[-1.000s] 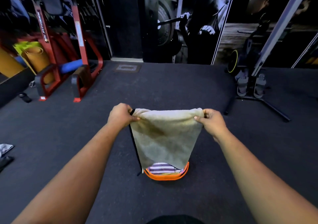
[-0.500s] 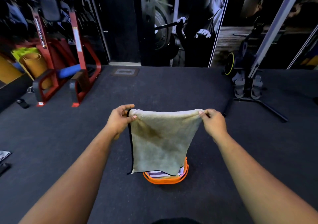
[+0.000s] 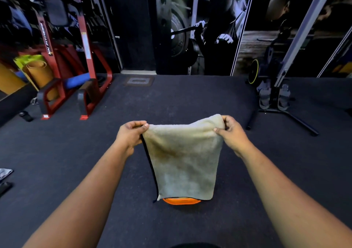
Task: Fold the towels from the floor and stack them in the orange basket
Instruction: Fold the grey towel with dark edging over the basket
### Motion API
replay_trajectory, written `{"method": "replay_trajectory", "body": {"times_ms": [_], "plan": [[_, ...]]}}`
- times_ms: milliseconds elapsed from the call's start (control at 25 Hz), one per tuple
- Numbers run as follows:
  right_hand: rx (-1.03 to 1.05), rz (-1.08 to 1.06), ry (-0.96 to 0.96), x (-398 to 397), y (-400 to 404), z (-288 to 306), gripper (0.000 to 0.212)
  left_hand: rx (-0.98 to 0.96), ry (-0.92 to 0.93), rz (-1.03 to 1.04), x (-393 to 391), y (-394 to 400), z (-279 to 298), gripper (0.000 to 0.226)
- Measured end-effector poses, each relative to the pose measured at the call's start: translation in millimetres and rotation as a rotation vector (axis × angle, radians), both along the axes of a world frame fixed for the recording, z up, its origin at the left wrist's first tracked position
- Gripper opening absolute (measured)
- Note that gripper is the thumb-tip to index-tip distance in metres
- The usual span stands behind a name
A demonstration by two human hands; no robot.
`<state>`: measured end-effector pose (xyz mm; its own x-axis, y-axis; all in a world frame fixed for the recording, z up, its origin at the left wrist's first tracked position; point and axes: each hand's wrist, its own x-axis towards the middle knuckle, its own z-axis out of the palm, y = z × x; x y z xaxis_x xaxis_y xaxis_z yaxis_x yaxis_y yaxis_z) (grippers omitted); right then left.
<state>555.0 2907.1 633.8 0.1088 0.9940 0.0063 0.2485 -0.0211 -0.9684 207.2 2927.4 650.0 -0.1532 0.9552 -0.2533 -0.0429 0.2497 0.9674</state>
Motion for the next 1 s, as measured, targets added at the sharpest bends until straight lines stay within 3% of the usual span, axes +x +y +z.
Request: {"method": "replay_trajectory", "body": {"times_ms": [280, 400, 520, 680, 760, 880, 1000], "plan": [[0.091, -0.262, -0.088, 7.5, -6.2, -2.5, 0.015, 0.169, 0.162, -0.084, 1.0, -8.3, 2.9, 0.034], [0.127, -0.277, -0.158, 10.2, -7.2, -4.1, 0.014, 0.221, 0.439, -0.172, -11.4, -1.5, 2.7, 0.038], [0.108, -0.241, -0.109, 9.7, -7.9, -3.6, 0.017, 0.313, 0.809, -0.209, -15.8, -1.5, 7.7, 0.029], [0.153, -0.276, -0.054, 4.6, -10.5, 11.9, 0.020, 0.377, 1.005, -0.161, -15.6, 4.4, 15.3, 0.026], [0.177, -0.214, 0.110, 4.3, -10.9, 24.8, 0.024, 0.364, 0.801, -0.173, -23.0, 12.6, 14.7, 0.021], [0.179, -0.108, 0.352, 1.7, -7.9, 45.2, 0.025, 0.285, 0.170, -0.246, -23.3, 10.4, 23.6, 0.019], [0.198, -0.055, 0.534, -8.9, -8.9, 73.8, 0.020, 0.427, -0.204, -0.089, -9.8, 3.9, 49.1, 0.013]]}}
